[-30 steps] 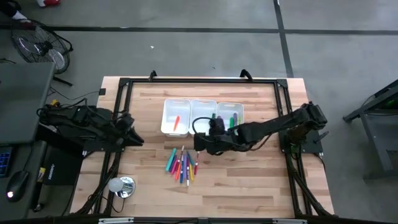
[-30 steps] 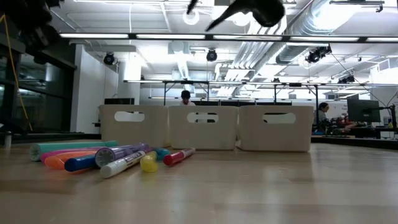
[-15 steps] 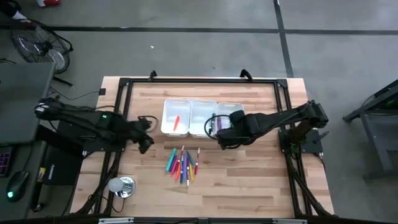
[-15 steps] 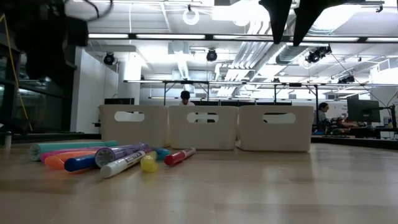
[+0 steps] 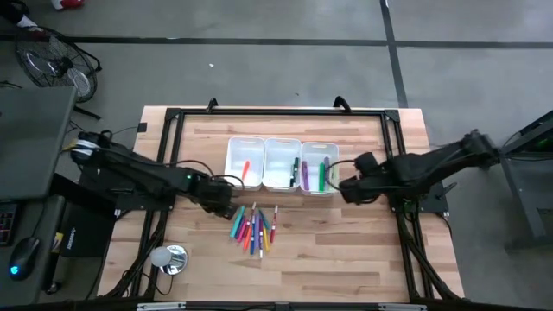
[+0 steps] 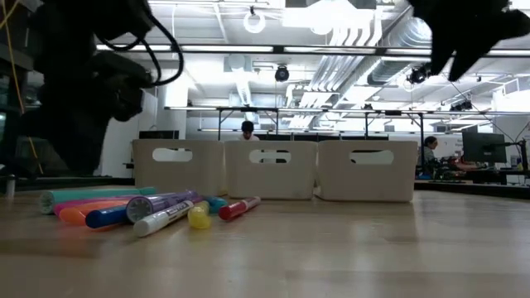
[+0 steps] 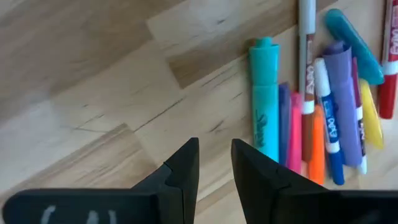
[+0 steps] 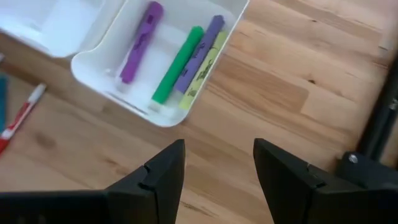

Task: Pick & Place Markers
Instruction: Put the sky blue highlighter into the right white bin

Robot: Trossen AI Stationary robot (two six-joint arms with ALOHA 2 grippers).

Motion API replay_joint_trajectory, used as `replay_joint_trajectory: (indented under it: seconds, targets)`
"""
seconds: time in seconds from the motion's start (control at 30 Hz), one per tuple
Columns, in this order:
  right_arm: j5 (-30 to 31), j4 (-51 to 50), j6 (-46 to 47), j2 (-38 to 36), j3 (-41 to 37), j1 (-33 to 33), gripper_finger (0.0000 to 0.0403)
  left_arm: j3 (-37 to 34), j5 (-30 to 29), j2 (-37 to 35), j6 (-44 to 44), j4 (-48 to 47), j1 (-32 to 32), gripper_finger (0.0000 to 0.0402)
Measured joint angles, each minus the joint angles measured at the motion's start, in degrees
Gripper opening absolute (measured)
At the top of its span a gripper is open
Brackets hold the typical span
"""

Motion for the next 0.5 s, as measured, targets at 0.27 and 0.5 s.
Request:
replay_joint_trajectory:
  seconds: [0.27,0.5]
  targets:
    - [-0.9,4.56,-0.17,-9.2,-10.06,2.42,0.0181,9.37,-1.36,8.75,0.47,-1.56,-0.39,0.0092]
    - [-1.53,5.82,-1.15,-10.24,-12.73,4.56,0.0181,15.1,-1.35,15.41,1.85,-10.79,-0.37,0.0092]
